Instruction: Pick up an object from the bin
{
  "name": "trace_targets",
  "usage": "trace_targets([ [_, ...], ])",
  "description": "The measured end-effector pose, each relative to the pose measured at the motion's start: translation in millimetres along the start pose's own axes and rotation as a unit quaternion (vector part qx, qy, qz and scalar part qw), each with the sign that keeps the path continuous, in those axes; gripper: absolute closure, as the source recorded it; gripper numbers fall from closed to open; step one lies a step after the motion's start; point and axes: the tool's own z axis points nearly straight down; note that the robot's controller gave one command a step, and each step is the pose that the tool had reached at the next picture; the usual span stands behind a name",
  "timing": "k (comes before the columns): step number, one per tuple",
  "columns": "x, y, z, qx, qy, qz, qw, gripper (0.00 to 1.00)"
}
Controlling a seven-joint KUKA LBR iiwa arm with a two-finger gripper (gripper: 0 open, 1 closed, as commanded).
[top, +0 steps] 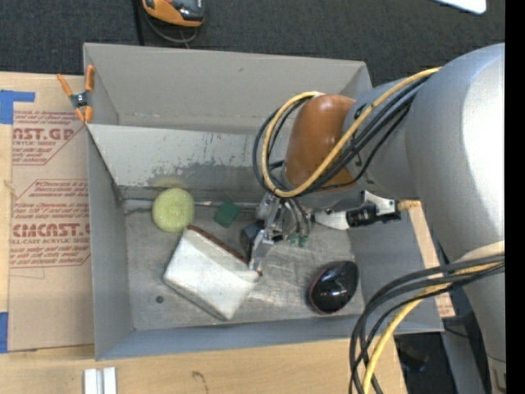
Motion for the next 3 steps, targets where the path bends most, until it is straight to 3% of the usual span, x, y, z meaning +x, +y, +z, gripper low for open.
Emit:
trace_targets([
  [1, 0.8, 0.0, 5.3, -0.001, -0.0033, 0.001, 1.0000, 0.00],
  [2, 2.6, 0.6, 7.0, -0.001, -0.0002, 0.000, 1.0000, 1.00],
  [3, 2.6, 0.7, 7.0, -0.001, -0.0002, 0.000, 1.0000, 1.00],
])
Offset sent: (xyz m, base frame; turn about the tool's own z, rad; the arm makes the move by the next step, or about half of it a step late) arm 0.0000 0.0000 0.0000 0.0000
